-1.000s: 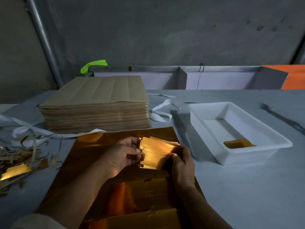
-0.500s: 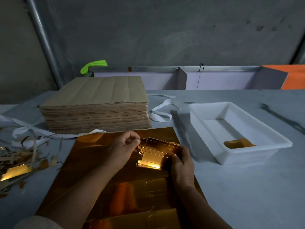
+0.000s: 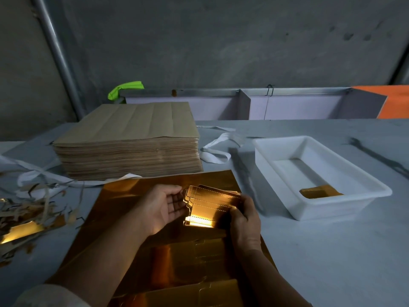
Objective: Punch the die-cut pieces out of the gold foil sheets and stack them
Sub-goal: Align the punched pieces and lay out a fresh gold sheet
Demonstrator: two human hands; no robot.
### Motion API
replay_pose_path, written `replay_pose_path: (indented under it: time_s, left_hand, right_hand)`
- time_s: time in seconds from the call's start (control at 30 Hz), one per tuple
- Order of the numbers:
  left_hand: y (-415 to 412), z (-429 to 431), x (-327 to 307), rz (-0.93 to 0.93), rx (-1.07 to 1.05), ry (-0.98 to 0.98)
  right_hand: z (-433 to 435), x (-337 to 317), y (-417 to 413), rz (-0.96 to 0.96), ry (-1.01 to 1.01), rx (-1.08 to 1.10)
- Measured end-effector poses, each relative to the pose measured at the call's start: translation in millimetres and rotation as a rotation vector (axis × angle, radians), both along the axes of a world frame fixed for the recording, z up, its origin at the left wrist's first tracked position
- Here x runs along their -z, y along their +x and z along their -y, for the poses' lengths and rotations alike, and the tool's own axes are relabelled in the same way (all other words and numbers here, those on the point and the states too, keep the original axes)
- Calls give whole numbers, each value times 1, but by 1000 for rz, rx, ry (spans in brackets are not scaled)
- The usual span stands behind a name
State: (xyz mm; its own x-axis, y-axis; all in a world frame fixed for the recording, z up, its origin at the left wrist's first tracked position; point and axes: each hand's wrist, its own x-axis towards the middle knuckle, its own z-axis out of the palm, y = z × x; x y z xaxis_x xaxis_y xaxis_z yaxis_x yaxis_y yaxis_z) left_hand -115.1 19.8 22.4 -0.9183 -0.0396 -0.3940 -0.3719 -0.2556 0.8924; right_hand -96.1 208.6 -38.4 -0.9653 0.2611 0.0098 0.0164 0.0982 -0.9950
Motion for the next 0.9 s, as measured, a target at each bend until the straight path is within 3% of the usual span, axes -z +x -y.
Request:
replay_pose_path:
  time_s: [0.57,0.9]
  left_hand:
    - [2,-25,18,25,-234,203]
    - [3,-25,17,-14,-224,112]
  right_hand:
    - [-1,5,-4,-33,-31,68]
    - [0,5,-4,-55,-9,50]
